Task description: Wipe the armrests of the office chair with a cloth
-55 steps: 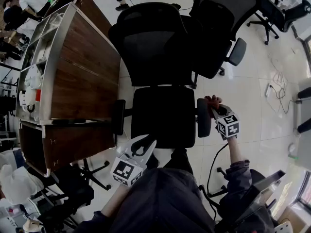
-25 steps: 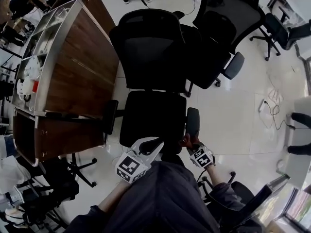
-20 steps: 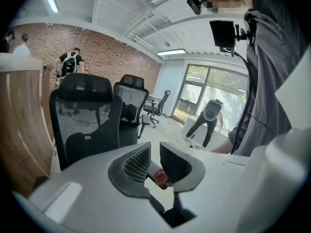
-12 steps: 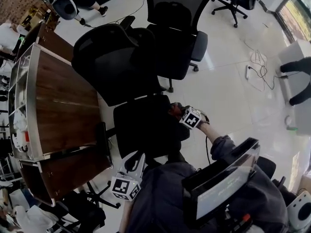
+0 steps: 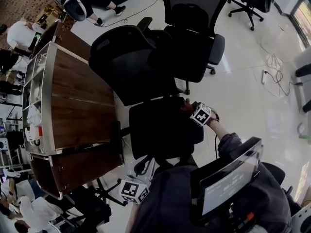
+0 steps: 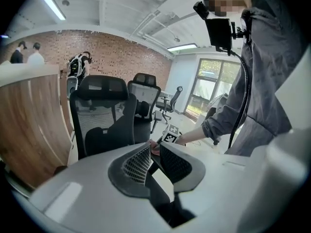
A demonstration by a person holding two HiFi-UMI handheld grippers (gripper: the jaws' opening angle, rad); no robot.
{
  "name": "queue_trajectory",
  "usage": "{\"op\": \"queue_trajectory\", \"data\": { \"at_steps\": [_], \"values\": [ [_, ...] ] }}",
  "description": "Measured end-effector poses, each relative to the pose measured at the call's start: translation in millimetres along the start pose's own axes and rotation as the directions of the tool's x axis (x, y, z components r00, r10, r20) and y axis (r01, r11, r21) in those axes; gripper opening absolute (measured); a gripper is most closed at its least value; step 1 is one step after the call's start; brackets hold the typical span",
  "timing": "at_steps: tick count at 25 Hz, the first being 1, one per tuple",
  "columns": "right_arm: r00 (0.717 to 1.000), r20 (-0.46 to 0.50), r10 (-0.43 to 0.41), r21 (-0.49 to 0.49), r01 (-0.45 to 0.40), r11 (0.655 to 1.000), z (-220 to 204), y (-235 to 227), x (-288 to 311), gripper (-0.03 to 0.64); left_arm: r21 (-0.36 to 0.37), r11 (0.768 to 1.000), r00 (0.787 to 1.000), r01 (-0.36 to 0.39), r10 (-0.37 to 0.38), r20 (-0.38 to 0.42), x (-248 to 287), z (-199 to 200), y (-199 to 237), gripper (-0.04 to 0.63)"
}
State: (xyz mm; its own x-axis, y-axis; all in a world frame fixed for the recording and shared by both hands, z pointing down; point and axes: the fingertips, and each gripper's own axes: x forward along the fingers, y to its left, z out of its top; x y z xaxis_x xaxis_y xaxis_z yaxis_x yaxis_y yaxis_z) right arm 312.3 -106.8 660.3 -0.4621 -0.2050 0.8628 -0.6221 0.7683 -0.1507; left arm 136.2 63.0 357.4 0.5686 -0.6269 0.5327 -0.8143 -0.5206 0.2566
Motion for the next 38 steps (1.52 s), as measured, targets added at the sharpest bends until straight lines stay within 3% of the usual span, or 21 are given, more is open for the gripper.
{"op": "queue_trajectory", "data": {
  "at_steps": [4,9,14,26,32,38],
  "values": [
    [1.000,0.005,0.013,-0.056,-0.013,0.998,-15.4,24.2,-11.8,0.048,0.022,0.999,0.999,0.046,-0.045,-0.005,11.8,0.5,-13.4,0.075],
    [0.999,0.015,0.031,-0.019,-0.031,0.999,-39.2,60.6,-30.4,0.048,0.054,0.990,0.992,0.127,-0.127,-0.011,28.5,7.4,-24.6,0.075],
    [0.999,-0.004,0.050,-0.010,-0.050,0.999,-59.1,95.3,-44.5,0.048,0.058,0.985,0.987,0.160,-0.161,0.006,38.8,8.0,-26.3,0.075],
    [0.991,-0.054,0.123,-0.039,-0.126,0.991,-87.7,160.8,-69.0,0.048,0.033,0.987,0.987,0.159,-0.160,0.033,34.1,7.6,-12.7,0.075],
    [0.993,-0.030,0.118,-0.018,-0.119,0.993,-81.7,147.5,-64.7,0.048,0.028,0.988,0.988,0.150,-0.151,0.031,27.3,4.5,-10.0,0.075],
    [0.998,-0.017,0.063,-0.037,-0.064,0.997,-48.4,94.5,-42.8,0.048,0.016,0.992,0.992,0.124,-0.124,0.000,12.0,-11.1,-7.5,0.075]
  ]
}}
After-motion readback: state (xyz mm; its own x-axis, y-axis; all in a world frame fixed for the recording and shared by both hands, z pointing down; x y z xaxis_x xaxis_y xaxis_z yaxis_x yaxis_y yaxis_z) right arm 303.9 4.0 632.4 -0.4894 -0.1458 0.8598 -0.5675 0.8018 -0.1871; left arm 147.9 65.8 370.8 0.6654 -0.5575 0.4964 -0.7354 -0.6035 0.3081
